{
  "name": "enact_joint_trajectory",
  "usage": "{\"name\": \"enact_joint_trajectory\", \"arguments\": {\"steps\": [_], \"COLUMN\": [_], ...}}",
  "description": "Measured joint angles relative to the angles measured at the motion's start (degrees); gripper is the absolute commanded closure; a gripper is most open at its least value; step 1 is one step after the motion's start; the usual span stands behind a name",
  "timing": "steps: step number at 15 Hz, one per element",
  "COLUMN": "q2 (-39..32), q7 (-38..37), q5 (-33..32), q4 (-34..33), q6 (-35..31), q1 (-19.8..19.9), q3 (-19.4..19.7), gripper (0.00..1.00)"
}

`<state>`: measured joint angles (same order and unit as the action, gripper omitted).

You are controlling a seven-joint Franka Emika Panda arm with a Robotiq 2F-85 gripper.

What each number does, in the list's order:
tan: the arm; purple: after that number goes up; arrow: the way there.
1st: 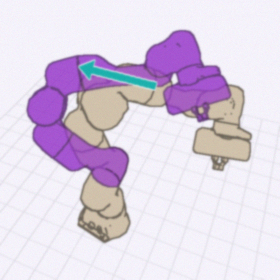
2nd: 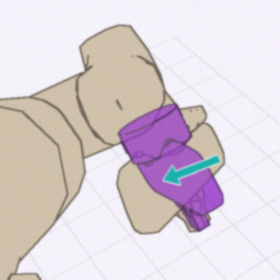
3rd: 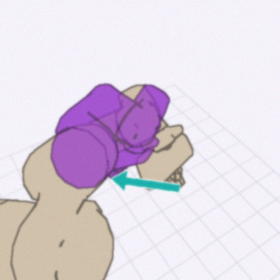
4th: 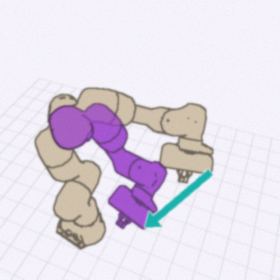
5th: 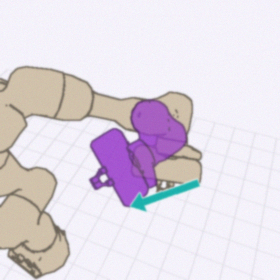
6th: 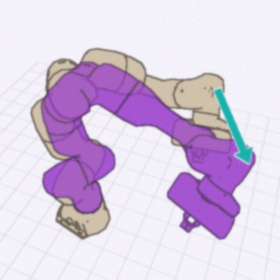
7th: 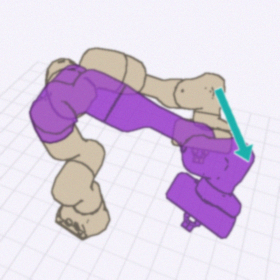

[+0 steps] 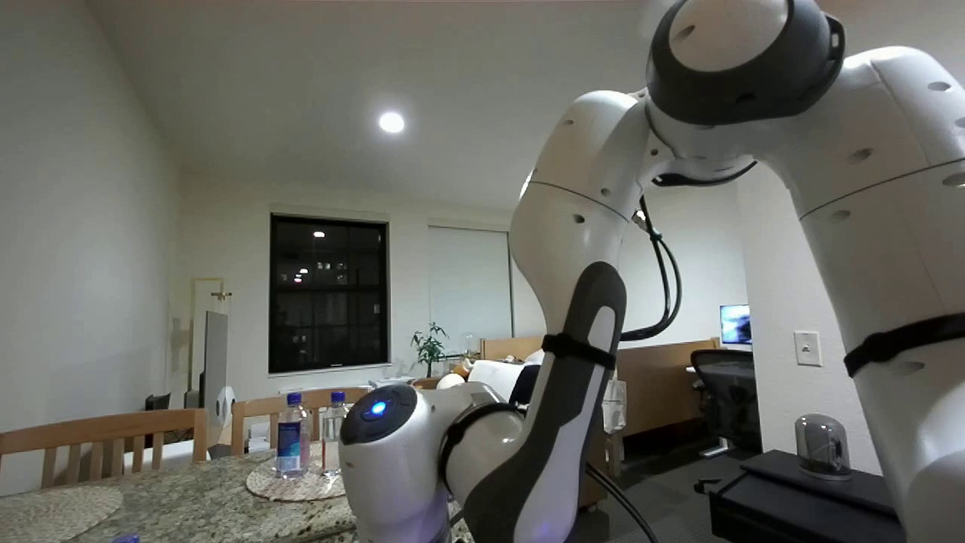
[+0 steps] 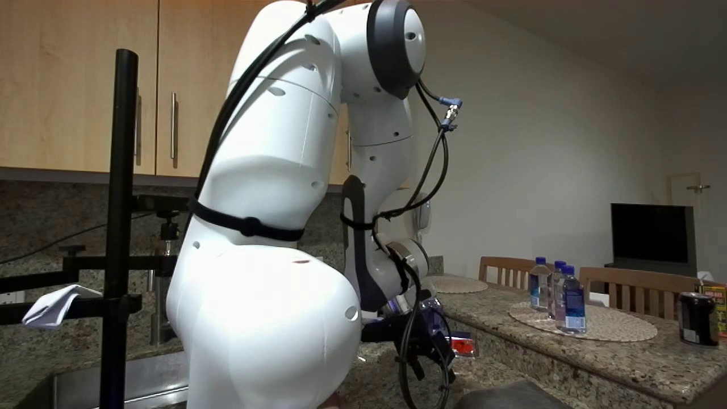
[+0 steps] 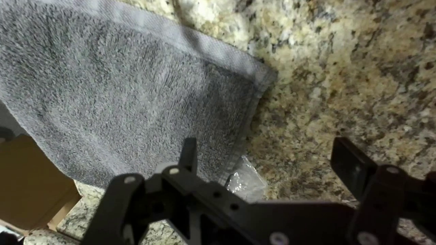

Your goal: Move the Gray towel to the left

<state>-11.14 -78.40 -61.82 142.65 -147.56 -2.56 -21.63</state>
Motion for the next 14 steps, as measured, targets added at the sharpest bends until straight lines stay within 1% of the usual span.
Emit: {"name": "enact_joint_trajectory", "arguments": {"steps": [3,5,8,10,14], "q2": [-3.0,-5.0,-7.4,-8.6,-10.1], "q7": [-5.4,-6.8,-7.0,-7.0,-7.0], "q5": [-7.3,-10.1,-11.1,-11.2,-11.5], "q4": [-2.0,-3.1,-4.2,-4.8,-6.0], "q6": [0.4,1.3,1.6,1.6,1.6], "q1": [-1.1,-1.5,-4.8,-6.2,-7.5], "q3": [1.0,1.8,6.7,9.3,12.4], "gripper": [0.0,0.0,0.0,0.0,0.0]}}
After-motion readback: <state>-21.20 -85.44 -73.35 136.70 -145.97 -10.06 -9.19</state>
